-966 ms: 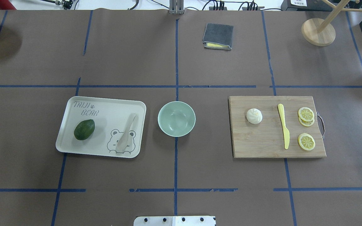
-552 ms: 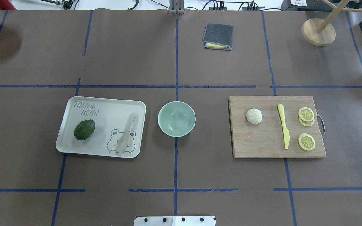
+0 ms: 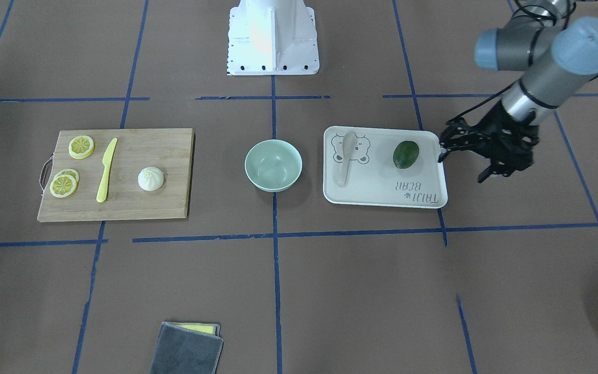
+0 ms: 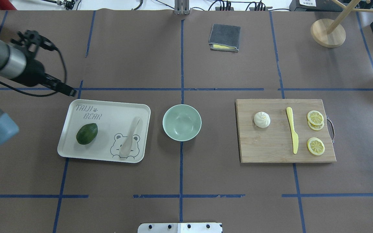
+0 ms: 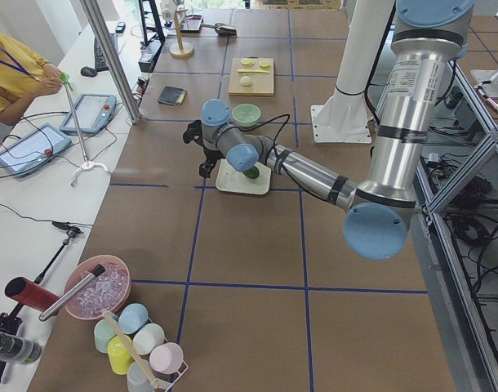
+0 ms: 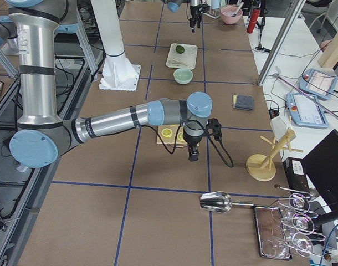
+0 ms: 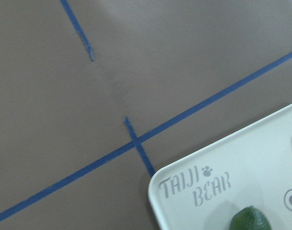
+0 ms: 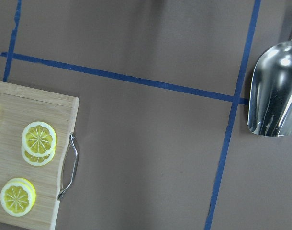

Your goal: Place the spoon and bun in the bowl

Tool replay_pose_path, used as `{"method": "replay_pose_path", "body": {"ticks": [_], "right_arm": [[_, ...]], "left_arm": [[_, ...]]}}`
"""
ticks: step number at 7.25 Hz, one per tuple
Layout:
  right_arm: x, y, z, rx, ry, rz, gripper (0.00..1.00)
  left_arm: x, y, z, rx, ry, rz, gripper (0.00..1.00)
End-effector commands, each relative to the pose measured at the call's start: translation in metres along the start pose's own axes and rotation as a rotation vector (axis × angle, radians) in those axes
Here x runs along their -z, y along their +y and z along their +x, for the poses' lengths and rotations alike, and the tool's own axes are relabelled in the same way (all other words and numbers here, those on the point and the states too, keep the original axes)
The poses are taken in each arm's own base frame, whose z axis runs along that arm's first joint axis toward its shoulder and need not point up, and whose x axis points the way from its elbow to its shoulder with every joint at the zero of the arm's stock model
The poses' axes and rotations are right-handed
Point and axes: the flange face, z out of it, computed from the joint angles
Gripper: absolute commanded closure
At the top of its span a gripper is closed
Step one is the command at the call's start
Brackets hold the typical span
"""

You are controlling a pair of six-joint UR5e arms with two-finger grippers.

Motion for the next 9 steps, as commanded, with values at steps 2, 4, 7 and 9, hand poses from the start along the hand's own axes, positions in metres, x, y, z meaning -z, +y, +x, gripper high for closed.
{"method": "replay_pose_path", "body": {"ticks": [2,4,7,9], "right_arm": [[-0.009,0.006,0.0,-0.003,-0.022,-0.015,0.0],[-0.014,0.014,0.003,0.02,-0.045,0.01,0.0],[-0.021,0.012,-0.007,0.04,-0.035,0.0,0.0],[-0.022,0.014,-0.006,0.04,-0.036,-0.002,0.0]], "left_arm": [[-0.086,0.001,0.146,0.062,0.045,-0.062,0.01],[-0.104,0.006,0.166,0.069,-0.021,-0.082,0.03],[-0.123,0.009,0.163,0.069,-0.077,-0.09,0.15],[-0.123,0.006,0.166,0.069,-0.08,-0.08,0.38]]}}
